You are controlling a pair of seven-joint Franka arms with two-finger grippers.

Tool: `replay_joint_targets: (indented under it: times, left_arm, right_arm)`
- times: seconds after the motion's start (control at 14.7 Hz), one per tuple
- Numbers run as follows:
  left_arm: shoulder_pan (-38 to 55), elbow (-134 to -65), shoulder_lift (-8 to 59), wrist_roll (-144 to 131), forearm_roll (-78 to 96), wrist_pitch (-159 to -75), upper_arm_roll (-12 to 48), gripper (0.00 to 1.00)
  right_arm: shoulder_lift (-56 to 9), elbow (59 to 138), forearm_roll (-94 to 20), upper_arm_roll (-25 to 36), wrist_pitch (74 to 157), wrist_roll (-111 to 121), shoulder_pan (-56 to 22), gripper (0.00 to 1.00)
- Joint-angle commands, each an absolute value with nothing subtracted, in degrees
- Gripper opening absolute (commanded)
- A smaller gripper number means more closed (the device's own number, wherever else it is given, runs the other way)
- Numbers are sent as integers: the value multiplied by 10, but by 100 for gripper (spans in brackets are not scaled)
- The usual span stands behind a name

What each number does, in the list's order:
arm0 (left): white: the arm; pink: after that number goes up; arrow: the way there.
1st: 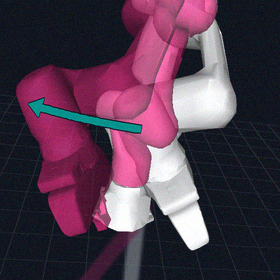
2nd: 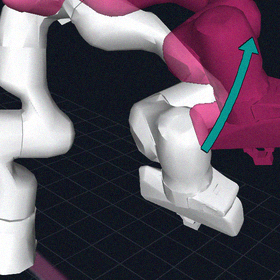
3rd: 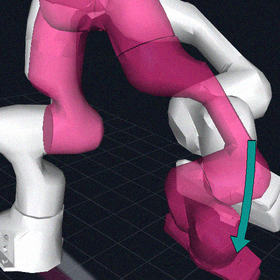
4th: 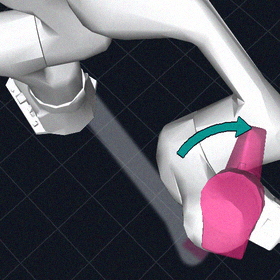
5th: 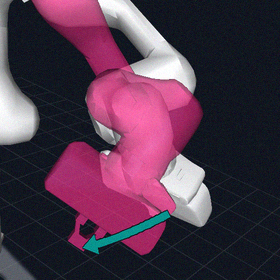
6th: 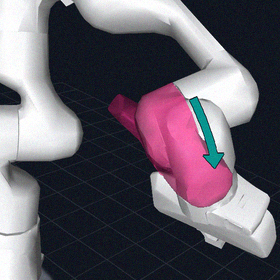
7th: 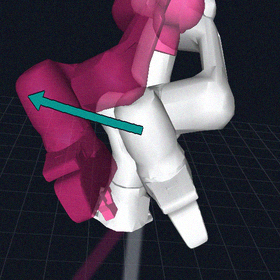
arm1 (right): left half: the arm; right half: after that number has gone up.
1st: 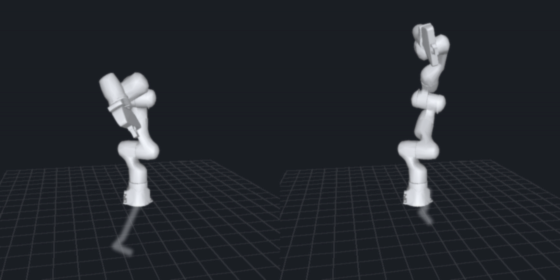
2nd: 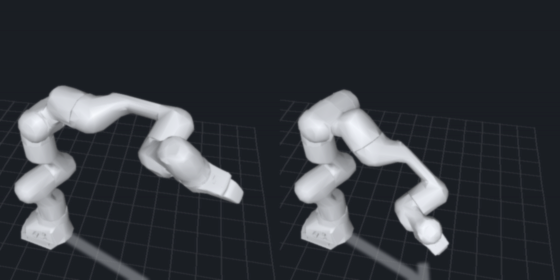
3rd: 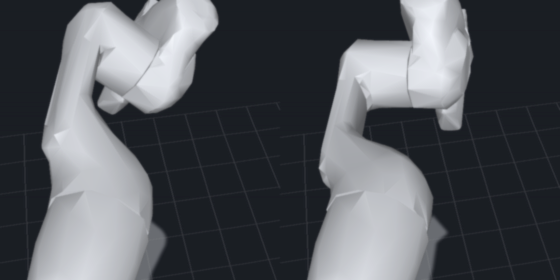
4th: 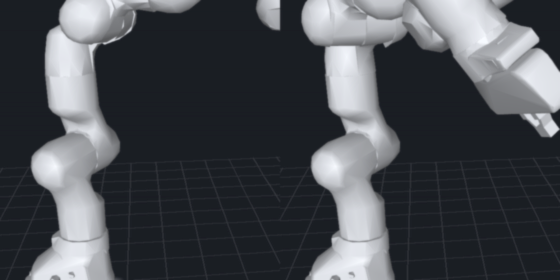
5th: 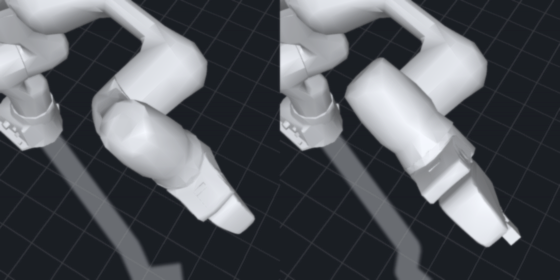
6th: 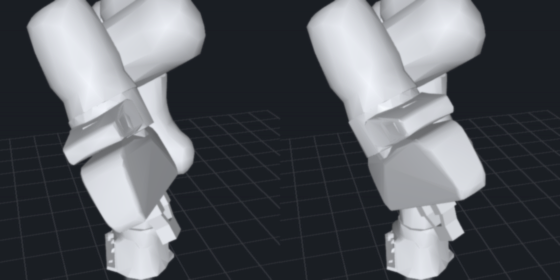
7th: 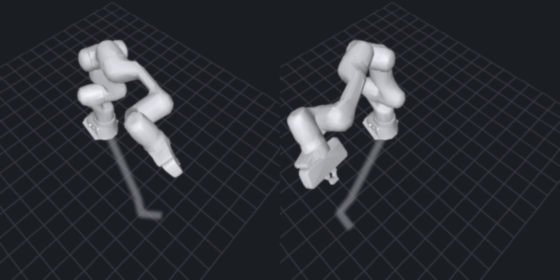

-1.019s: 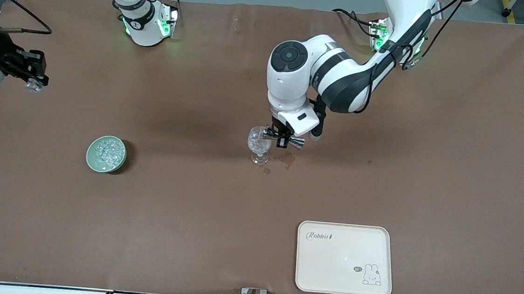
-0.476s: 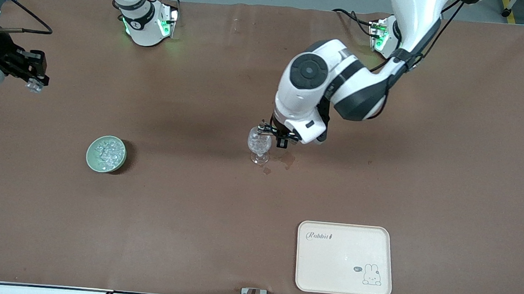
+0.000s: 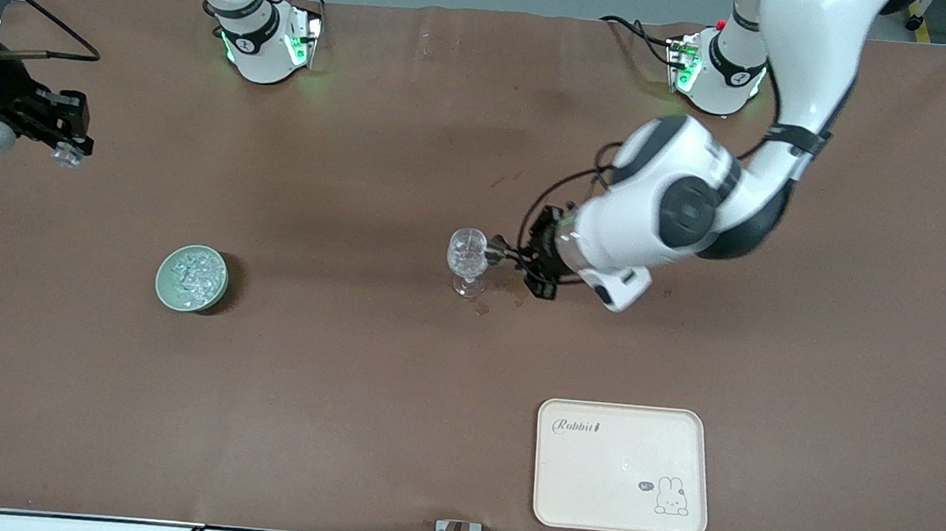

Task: Pour wine and add ice with both arms
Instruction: 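Turn the jigger upright and draw it back from the glass, then set the jigger down while the right gripper moves ice over the glass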

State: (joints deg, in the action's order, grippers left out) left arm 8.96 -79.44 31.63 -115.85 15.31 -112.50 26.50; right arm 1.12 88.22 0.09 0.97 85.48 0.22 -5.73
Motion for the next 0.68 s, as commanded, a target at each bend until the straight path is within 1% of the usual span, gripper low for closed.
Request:
replay_joint_targets:
  times: [0.0,0.2,0.34,0.61]
  left_arm:
    - [31,-767,339,-1088,240,-1152,270,1]
    - [-18,-765,373,-969,349,-1216,270,1]
    - [-39,-749,410,-890,417,-1249,270,1]
    - [-61,-716,487,-732,539,-1330,269,1]
  right_arm:
    - [11,889,-10,10,868,-62,-104,2]
    - [-7,888,-12,10,905,-160,-181,1]
    - [-28,887,-12,10,939,-237,-229,0]
    - [-95,877,-11,10,1002,-345,-314,0]
